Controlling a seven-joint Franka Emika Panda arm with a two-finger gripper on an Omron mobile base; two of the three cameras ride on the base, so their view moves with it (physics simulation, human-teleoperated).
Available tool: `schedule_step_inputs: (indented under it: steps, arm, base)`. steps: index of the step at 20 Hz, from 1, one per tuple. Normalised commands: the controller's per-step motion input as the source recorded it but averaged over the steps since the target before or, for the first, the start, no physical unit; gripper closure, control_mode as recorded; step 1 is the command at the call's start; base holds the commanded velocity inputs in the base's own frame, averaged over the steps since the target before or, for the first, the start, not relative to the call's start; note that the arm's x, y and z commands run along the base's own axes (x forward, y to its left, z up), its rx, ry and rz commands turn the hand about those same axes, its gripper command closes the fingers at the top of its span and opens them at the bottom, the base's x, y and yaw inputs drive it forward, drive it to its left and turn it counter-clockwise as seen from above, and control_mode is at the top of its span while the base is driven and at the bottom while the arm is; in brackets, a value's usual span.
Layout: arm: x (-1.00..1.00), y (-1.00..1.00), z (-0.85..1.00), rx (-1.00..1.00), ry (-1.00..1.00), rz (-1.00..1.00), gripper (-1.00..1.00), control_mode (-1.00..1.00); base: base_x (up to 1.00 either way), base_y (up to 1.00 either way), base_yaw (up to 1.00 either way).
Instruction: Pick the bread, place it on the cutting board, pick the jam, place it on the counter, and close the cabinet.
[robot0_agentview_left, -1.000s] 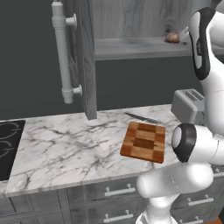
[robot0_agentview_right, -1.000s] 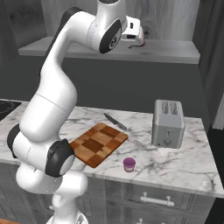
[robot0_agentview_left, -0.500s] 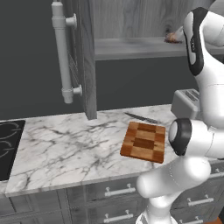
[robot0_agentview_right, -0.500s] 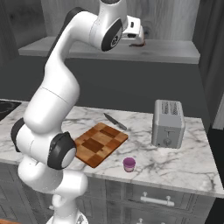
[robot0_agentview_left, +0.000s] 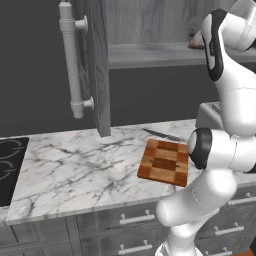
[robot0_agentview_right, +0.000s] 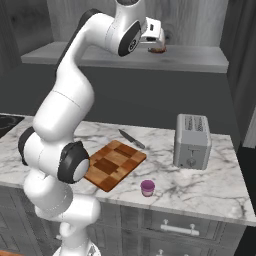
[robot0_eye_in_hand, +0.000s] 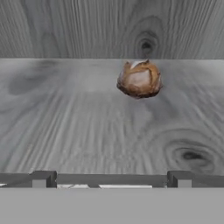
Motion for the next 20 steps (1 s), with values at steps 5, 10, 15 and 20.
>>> schedule_step_inputs:
  steps: [5,10,15,20]
  arm:
    - [0.34,0.00,0.00,0.00,0.00,-0.04,-1.00,-1.00]
    - [0.32,-0.07,0.00,0.00,0.00,-0.02,-1.00,-1.00]
    - [0.30,-0.14,0.00,0.00,0.00,0.00,-1.00,-1.00]
    - [0.32,-0.14,0.00,0.00,0.00,0.00,-1.00,-1.00]
  base:
    - [0.00,0.00,0.00]
    - [0.00,0.00,0.00]
    - [0.00,0.00,0.00]
    - [0.00,0.00,0.00]
